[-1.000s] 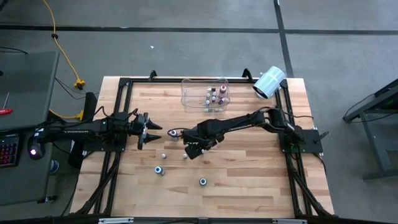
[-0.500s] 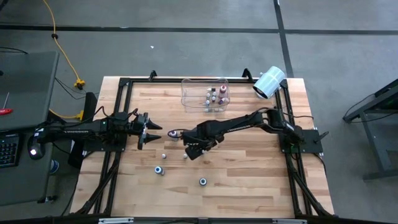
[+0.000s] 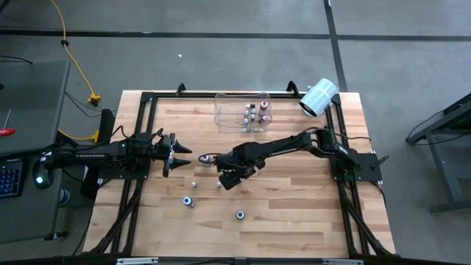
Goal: Pick & Place food coloring
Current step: Put the small purple food coloring into the transparent container
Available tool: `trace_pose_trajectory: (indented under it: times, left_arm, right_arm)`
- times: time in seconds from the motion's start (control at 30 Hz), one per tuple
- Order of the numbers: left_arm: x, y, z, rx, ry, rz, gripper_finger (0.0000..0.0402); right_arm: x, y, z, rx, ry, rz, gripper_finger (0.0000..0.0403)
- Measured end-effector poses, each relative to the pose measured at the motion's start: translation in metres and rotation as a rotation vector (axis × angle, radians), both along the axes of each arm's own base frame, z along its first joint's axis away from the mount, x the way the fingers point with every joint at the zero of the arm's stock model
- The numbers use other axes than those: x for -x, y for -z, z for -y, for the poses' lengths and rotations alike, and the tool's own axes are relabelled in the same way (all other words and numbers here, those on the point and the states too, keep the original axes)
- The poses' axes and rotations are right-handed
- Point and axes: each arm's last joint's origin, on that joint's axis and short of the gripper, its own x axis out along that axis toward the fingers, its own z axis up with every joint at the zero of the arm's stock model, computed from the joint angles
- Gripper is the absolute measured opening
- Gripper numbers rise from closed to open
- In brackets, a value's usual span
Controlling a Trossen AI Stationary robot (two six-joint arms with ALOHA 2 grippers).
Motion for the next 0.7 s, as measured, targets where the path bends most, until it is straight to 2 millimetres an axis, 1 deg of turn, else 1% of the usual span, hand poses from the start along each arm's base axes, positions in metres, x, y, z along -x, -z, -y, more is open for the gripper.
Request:
trace_pose_trajectory:
  times: [0.33, 0.7]
  left_arm:
    - [0.0, 0.0, 0.0, 0.0, 0.0, 0.0, 0.0234]
    - [0.0, 0.0, 0.0, 0.0, 0.0, 0.0, 0.0234]
  right_arm:
    - [-0.0005, -0.0001, -0.0001, 0.001, -0.011, 0.006, 0.0129]
    - [-0.0011, -0.0003, -0.0005, -0.006, -0.013, 0.013, 0.0128]
